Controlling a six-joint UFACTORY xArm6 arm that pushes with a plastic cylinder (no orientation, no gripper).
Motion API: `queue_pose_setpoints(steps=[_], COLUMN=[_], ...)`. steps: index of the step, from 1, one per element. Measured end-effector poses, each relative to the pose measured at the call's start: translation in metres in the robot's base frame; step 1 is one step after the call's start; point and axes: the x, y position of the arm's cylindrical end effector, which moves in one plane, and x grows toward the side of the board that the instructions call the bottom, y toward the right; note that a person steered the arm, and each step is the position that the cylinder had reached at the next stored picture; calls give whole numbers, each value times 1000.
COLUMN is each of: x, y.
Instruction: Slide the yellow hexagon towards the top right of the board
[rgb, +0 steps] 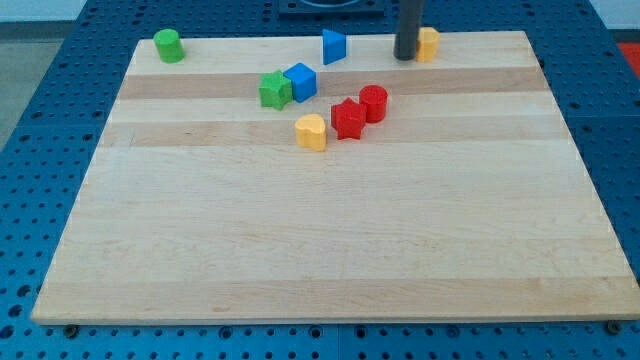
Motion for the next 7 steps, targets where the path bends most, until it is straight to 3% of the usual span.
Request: queue_pose_setpoints(steps=[1, 3, 7], x=[-1, -17, -17], y=[13, -16, 45])
